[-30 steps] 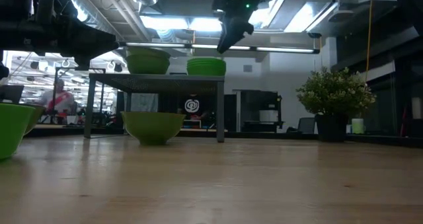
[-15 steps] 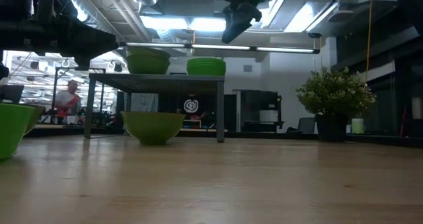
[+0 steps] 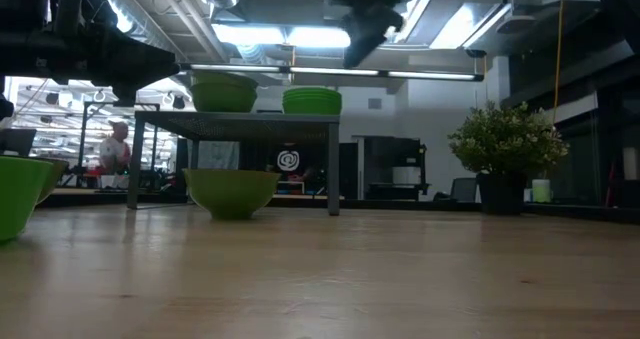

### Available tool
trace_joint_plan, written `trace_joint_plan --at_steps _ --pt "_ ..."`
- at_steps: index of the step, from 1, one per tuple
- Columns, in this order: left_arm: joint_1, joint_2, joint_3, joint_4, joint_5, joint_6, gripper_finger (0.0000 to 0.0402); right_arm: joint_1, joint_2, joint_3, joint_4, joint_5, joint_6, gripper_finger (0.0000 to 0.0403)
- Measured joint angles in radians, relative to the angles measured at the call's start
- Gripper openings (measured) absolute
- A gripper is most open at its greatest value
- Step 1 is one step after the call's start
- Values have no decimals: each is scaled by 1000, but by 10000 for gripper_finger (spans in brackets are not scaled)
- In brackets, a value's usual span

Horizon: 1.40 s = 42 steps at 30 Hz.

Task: Pick & Place Mini bowls
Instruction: Stack the white bowl on top of the white bowl on the shelf

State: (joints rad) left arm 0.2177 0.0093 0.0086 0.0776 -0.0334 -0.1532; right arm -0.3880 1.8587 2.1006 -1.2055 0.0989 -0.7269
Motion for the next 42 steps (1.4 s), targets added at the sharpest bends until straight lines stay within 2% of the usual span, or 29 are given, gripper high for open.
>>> trace_joint_plan --at_steps 5,9,12,26,32,42 --pt "0 0 0 0 0 0 125 -2 0 -33 -153 -34 134 83" --pt "0 0 0 0 0 0 125 -1 1 -80 -166 -105 211 76" --pt "0 0 0 0 0 0 125 10 0 -121 -149 -120 223 77" --pt "0 0 0 0 0 0 125 153 1 -301 154 -130 236 78" --pt "0 0 0 0 0 0 125 232 1 -308 288 -128 383 78" --pt "0 0 0 0 0 0 125 385 31 -308 401 -129 599 78"
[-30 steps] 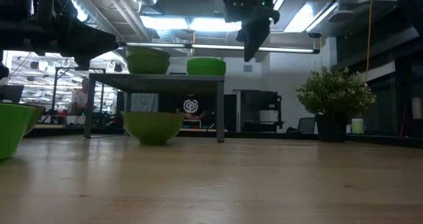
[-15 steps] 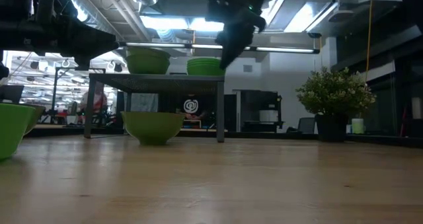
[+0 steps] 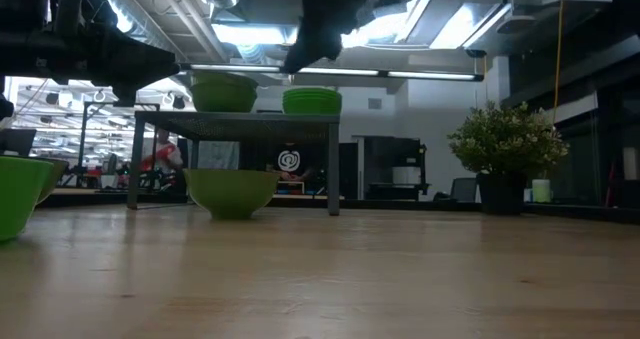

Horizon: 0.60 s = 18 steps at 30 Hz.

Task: Pick & Place Mini bowls
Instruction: Stack the white bowl on top of the white bowl on the shelf

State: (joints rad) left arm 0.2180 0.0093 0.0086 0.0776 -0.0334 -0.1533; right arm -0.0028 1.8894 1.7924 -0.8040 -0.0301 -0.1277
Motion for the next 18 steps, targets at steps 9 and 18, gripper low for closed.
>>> trace_joint_plan --at_steps 9,18 --pt "0 0 0 0 0 0 125 83 98 0 163 -3 98 139" --pt "0 0 0 0 0 0 125 111 184 0 210 209 -21 203"
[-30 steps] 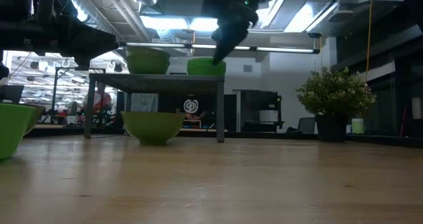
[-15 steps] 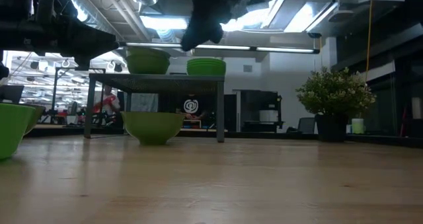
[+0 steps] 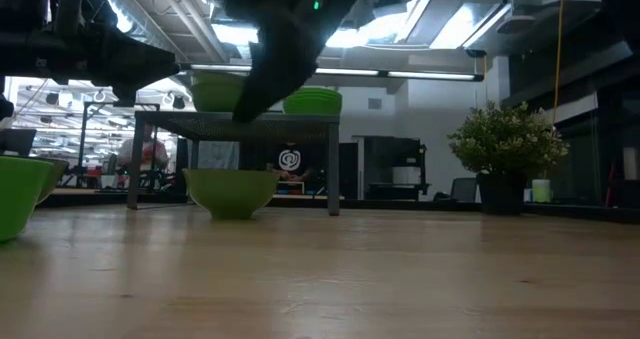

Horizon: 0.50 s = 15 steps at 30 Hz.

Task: Pick & Place Mini bowls
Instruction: Stack the white bowl on top of the white bowl on the shelf

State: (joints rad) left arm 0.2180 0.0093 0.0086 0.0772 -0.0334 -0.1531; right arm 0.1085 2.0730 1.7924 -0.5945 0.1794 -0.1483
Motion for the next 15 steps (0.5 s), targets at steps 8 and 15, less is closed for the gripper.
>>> trace_joint_plan --at_steps 8,15 --pt "0 0 0 0 0 0 125 -1 93 0 78 4 -41 198" --pt "0 0 0 0 0 0 125 -9 154 0 142 12 -91 184"
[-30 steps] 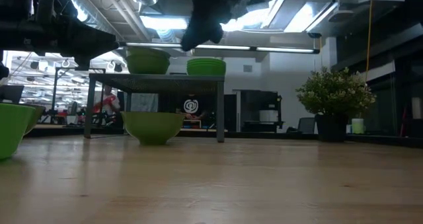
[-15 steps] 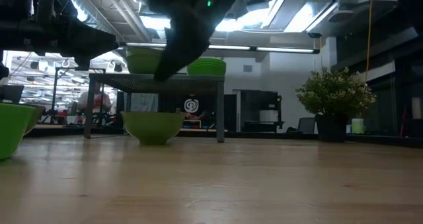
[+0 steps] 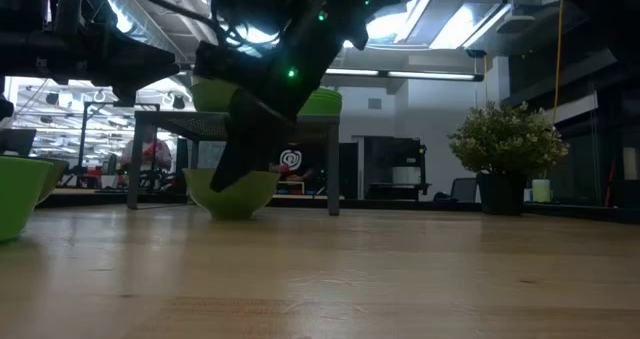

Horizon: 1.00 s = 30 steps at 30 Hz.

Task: Pick & Place Mini bowls
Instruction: Stack the white bowl on top of the white bowl on the shelf

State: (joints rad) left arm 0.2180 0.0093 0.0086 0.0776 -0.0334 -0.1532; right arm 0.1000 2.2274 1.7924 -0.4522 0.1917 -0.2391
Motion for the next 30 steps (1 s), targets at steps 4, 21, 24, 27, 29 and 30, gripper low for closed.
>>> trace_joint_plan --at_steps 4,21,24,27,29,30 --pt "0 0 0 0 0 0 125 -6 4 0 8 1 22 160" --pt "0 0 0 0 0 0 125 -18 0 3 -47 58 135 19" --pt "0 0 0 0 0 0 125 -18 0 3 -53 47 177 28" --pt "0 0 0 0 0 0 125 -19 -2 13 -62 21 206 15" --pt "0 0 0 0 0 0 125 -22 -3 31 -82 -16 233 13" --pt "0 0 0 0 0 0 125 -22 -3 43 -98 -20 245 13"
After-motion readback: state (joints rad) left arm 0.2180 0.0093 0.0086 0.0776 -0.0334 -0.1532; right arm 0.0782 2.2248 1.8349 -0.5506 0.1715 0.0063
